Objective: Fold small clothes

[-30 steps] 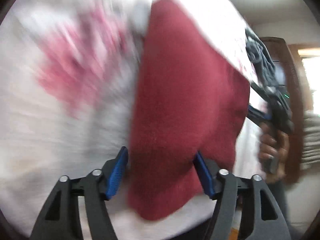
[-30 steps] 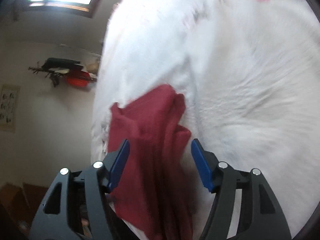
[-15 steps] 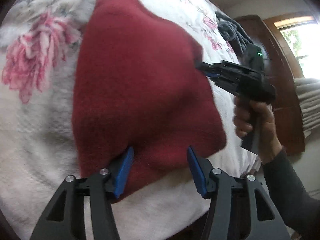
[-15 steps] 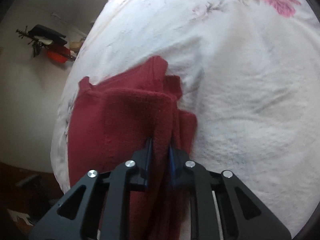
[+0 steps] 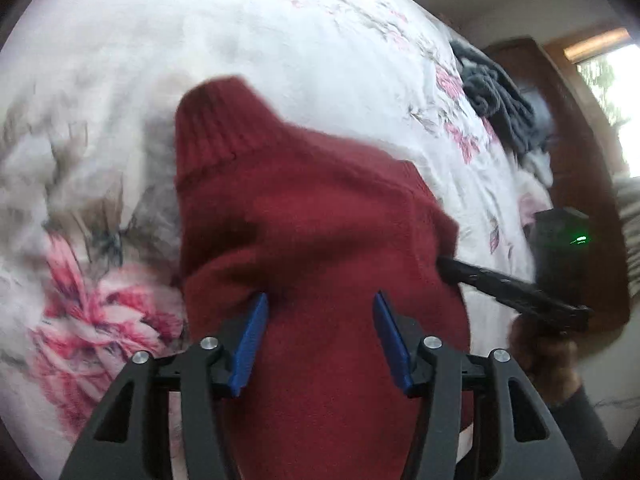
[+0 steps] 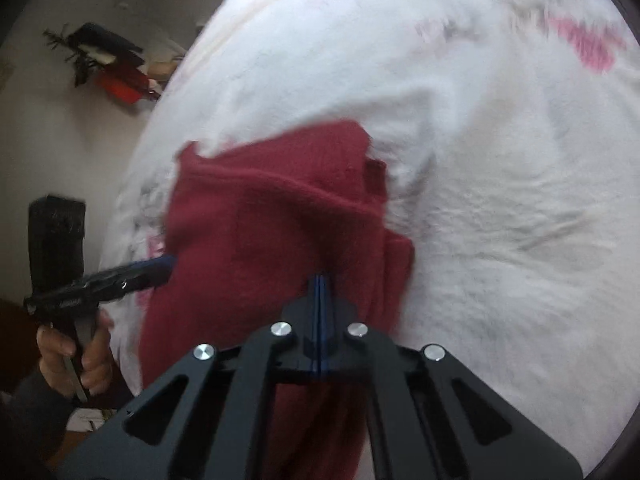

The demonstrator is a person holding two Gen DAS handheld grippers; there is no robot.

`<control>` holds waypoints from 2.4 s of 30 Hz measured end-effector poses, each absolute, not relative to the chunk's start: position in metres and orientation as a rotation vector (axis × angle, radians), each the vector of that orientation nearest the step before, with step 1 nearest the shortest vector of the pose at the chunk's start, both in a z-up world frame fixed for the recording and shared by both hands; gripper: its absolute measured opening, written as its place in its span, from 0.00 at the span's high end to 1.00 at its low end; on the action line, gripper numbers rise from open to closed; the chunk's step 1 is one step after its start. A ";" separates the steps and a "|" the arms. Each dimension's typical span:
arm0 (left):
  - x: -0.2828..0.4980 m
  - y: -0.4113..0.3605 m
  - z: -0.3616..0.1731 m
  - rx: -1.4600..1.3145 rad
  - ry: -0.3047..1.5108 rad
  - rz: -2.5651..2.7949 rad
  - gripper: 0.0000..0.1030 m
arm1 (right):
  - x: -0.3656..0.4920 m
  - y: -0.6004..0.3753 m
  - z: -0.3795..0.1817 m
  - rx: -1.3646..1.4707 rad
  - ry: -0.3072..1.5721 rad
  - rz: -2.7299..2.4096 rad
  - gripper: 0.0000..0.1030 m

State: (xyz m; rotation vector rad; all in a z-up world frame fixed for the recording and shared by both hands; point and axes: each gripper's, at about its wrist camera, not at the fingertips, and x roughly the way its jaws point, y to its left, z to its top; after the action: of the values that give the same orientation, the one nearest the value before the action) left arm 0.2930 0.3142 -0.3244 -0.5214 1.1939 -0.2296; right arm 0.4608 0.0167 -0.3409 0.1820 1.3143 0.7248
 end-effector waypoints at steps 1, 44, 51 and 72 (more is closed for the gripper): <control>0.283 0.312 -0.309 -0.529 1.155 -0.257 0.47 | 0.447 0.014 -0.325 0.170 1.289 0.756 0.92; -0.090 0.216 -0.068 -0.090 0.977 0.178 0.12 | 0.081 -0.029 -0.092 -0.197 0.962 0.265 0.04; -0.126 0.205 0.015 -0.120 0.869 0.147 0.10 | 0.040 -0.023 0.001 -0.173 0.848 0.305 0.03; -0.115 0.205 -0.017 -0.158 0.979 0.127 0.11 | 0.032 0.006 -0.010 -0.197 0.884 0.298 0.03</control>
State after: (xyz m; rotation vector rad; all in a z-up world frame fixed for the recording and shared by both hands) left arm -0.1155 0.2046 -0.0174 -0.1576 0.9787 0.1273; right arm 0.0317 0.0056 -0.0097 -0.1973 0.8841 0.2976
